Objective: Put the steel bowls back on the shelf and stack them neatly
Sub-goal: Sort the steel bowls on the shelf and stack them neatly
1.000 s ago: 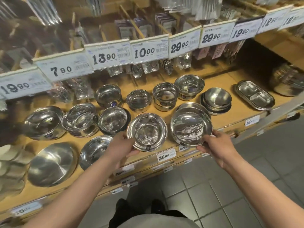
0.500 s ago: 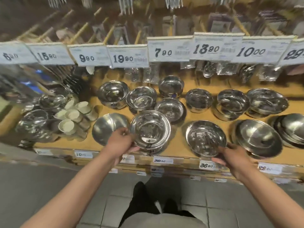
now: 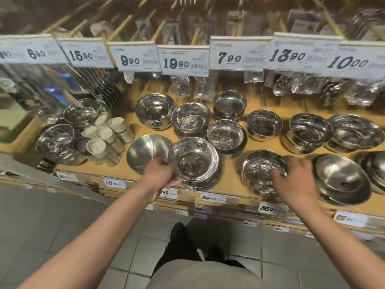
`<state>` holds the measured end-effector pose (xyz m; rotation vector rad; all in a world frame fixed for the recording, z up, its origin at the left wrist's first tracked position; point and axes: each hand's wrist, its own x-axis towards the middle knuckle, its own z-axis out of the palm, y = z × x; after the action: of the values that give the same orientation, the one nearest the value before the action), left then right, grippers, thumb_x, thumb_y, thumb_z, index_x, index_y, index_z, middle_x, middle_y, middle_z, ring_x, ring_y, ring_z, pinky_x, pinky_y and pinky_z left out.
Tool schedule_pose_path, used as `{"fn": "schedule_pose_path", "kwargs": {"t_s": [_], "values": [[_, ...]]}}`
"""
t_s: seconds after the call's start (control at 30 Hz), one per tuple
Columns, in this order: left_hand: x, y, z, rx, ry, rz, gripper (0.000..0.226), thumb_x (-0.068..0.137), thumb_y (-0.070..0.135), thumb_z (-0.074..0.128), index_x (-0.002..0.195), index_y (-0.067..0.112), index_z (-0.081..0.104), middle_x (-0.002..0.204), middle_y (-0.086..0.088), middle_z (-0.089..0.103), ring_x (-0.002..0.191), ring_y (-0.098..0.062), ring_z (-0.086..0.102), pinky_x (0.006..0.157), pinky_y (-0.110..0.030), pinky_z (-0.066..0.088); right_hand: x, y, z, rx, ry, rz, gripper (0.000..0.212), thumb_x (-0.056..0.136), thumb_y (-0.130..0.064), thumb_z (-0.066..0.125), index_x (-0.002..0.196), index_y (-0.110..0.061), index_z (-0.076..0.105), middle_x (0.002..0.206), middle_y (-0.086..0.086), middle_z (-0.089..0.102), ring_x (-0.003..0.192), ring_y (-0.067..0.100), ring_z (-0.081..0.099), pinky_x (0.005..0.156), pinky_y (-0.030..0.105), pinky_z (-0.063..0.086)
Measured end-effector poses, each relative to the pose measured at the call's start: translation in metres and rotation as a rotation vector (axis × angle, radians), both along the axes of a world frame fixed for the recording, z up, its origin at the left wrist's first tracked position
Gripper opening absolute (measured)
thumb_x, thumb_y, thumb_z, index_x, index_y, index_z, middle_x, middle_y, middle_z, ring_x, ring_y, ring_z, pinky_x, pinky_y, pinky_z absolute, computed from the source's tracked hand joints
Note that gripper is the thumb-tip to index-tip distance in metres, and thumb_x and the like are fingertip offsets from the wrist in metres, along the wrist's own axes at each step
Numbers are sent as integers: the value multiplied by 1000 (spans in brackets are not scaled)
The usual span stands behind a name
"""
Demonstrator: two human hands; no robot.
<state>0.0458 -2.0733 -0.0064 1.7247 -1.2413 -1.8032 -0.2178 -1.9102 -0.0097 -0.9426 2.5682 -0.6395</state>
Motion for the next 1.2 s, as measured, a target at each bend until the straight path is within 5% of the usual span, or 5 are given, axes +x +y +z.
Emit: {"fn": "schedule_pose_path", "kwargs": {"t_s": [0.27,0.43,0.7,0.97,1.2], "values": [[-12,-3,-12,-25,-120,-31,41,97,2,59,136,3,46,117,-25,67,84,-34,77,81,-38,63,71,-58,-2,6,-359,386,57,102,-44,52,148,-11,48,134,5,66,118,18,63,83,14,38],[-13,0,-22,-40,-143,-12,37,100,7,57,135,0,47,116,-24,67,77,-29,78,86,-45,62,80,-67,-17,-43,-377,334,41,97,-26,63,133,-8,56,71,5,72,53,0,57,61,19,44],[-12,8,-29,-142,-155,13,34,88,0,74,115,5,53,114,-12,63,68,-18,73,62,-26,61,83,-69,-20,21,-283,256,7,88,-10,65,85,-8,60,79,4,63,67,14,54,56,21,36],[-5,2,-31,-219,-213,31,14,99,9,62,88,12,53,87,-12,66,49,-17,69,57,-34,64,84,-71,-29,-21,-293,198,40,88,-22,73,123,-6,61,104,3,66,92,16,59,75,24,40],[-11,-3,-21,-279,-302,-16,23,86,0,68,99,17,59,99,-14,69,82,-37,74,74,-53,63,86,-83,-27,30,-204,198,27,84,-16,74,100,-6,54,67,-4,52,56,3,45,39,9,36]]}}
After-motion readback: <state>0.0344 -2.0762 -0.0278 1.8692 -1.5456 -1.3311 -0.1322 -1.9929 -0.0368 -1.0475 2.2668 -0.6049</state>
